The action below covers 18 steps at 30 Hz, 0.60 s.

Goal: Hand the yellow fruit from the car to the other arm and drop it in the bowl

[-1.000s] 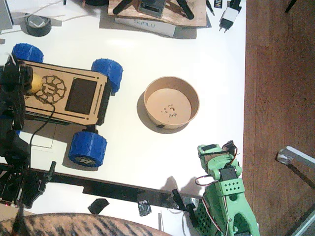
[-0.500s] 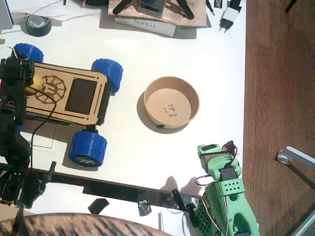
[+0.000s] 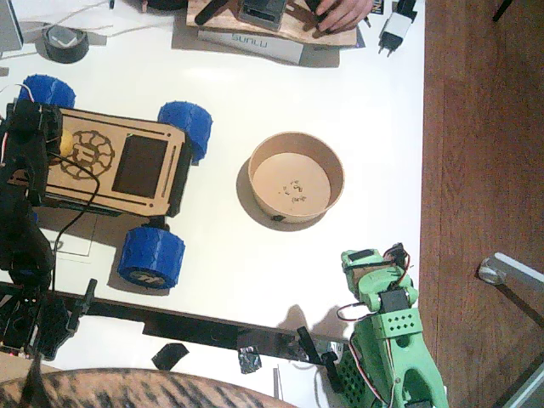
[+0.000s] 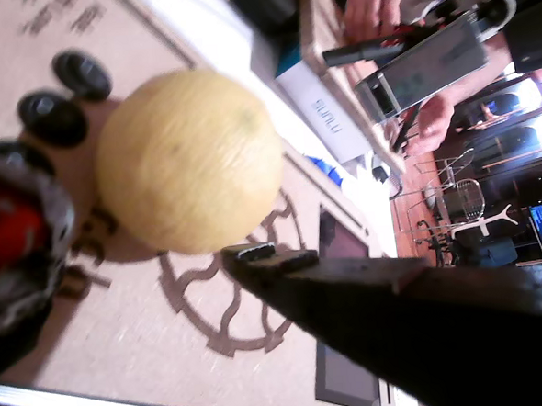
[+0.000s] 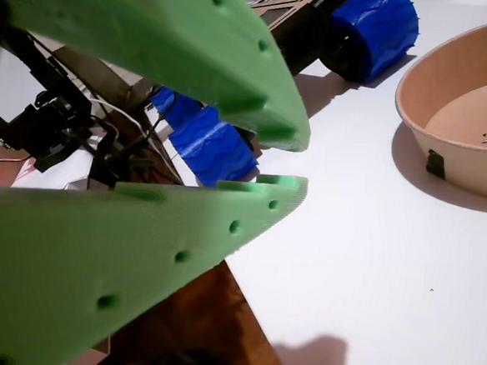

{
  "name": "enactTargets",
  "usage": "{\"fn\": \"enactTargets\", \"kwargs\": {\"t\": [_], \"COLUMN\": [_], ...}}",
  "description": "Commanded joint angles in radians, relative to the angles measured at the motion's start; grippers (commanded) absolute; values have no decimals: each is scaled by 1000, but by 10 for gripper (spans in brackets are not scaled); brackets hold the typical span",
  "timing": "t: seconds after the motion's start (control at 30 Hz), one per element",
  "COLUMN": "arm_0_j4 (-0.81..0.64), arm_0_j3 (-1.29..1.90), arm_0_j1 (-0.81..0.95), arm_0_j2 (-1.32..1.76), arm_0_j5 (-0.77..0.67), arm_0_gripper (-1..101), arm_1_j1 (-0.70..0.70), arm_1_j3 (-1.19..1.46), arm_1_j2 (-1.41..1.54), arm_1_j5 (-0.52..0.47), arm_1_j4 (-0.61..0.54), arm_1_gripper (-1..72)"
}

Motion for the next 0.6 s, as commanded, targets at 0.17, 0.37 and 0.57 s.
{"fn": "enactTargets", "kwargs": {"t": [0.17, 0.37, 0.57], "arm_0_j4": [-29, -57, -91], "arm_0_j3": [-54, -57, -58], "arm_0_j1": [55, 72, 80], "arm_0_j2": [-32, -64, -91], "arm_0_j5": [32, 32, 32], "arm_0_gripper": [530, 522, 523], "arm_1_j1": [-3, -3, -3], "arm_1_j3": [-40, -40, -40], "arm_1_j2": [5, 3, 3], "arm_1_j5": [11, 11, 11], "arm_1_j4": [5, 5, 5], "arm_1_gripper": [0, 0, 0]}}
